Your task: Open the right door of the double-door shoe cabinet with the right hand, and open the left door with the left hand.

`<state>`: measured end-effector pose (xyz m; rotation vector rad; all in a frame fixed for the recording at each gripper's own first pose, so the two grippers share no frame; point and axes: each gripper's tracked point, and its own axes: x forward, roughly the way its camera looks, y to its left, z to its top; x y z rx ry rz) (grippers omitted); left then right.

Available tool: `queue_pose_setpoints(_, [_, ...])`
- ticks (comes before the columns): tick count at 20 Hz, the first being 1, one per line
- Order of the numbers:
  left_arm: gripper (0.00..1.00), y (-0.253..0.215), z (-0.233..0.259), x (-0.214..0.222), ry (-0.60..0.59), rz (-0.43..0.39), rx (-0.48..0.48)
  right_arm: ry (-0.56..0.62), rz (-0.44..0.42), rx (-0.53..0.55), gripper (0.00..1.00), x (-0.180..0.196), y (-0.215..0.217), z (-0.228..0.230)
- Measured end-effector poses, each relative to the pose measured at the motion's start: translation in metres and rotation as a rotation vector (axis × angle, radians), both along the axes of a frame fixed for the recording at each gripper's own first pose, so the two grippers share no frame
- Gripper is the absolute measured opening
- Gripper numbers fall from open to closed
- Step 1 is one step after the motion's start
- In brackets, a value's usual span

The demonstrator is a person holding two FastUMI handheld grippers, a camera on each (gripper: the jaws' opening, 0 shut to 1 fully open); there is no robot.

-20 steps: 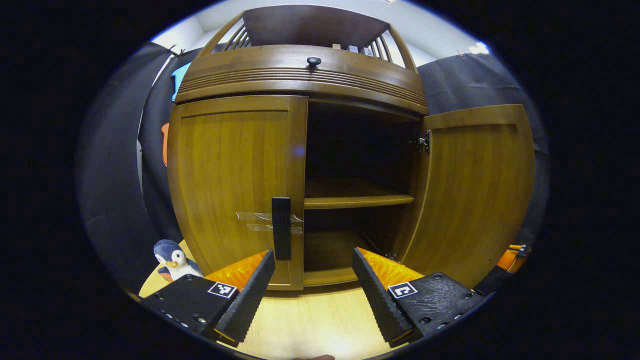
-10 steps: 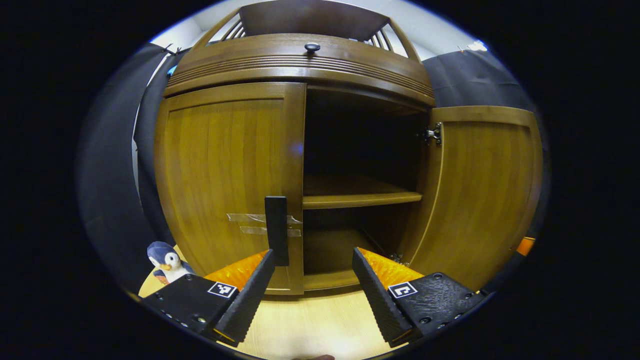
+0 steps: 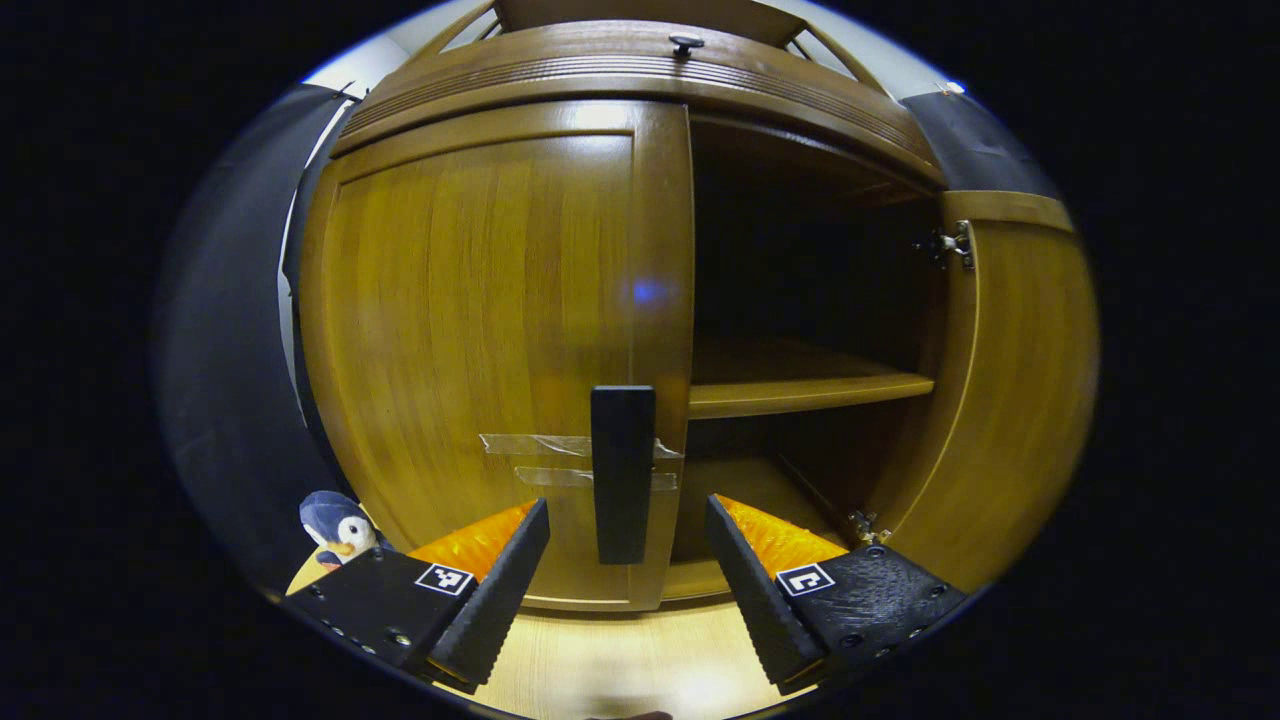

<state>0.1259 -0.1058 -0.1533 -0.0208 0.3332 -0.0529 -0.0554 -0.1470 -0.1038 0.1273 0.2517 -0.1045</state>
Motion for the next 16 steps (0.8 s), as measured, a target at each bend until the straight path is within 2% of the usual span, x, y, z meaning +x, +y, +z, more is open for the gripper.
queue_pose_setpoints(2, [0.94,0.004,-0.006,0.010,0.005,0.005,0.001,0.002,-0.004,-0.004,0.39,-0.001,0.000,0.002])
queue_pose_setpoints(3, [0.94,0.004,-0.008,0.014,-0.003,0.000,0.002,0.001,-0.010,-0.001,0.41,-0.003,0.000,0.004])
queue_pose_setpoints(4, [0.94,0.004,-0.009,0.020,-0.004,-0.011,0.003,0.000,-0.013,0.002,0.41,-0.004,0.001,0.004])
queue_pose_setpoints(5, [0.83,0.004,-0.012,0.022,-0.002,-0.016,0.005,0.001,-0.017,0.003,0.42,-0.005,0.001,0.005])
queue_pose_setpoints(6, [0.88,0.005,-0.014,0.025,-0.002,-0.025,0.005,0.002,-0.018,0.001,0.43,-0.005,0.002,0.005])
queue_pose_setpoints(7, [0.77,0.004,-0.014,0.027,-0.004,-0.030,0.003,0.004,-0.021,-0.003,0.43,-0.005,0.004,0.007])
queue_pose_setpoints(8, [0.79,0.004,-0.012,0.030,-0.013,-0.035,0.001,0.004,-0.017,-0.003,0.43,-0.006,0.008,0.008])
queue_pose_setpoints(10, [0.75,0.005,-0.013,0.033,-0.010,-0.048,-0.006,0.000,-0.004,-0.010,0.43,-0.006,0.019,0.011])
queue_pose_setpoints(15, [0.75,0.003,-0.016,0.038,-0.004,-0.061,-0.012,0.029,0.034,-0.042,0.44,-0.004,0.040,0.004])
queue_pose_setpoints(16, [0.66,0.003,-0.014,0.041,-0.014,-0.065,-0.019,0.031,0.037,-0.045,0.44,-0.005,0.043,0.004])
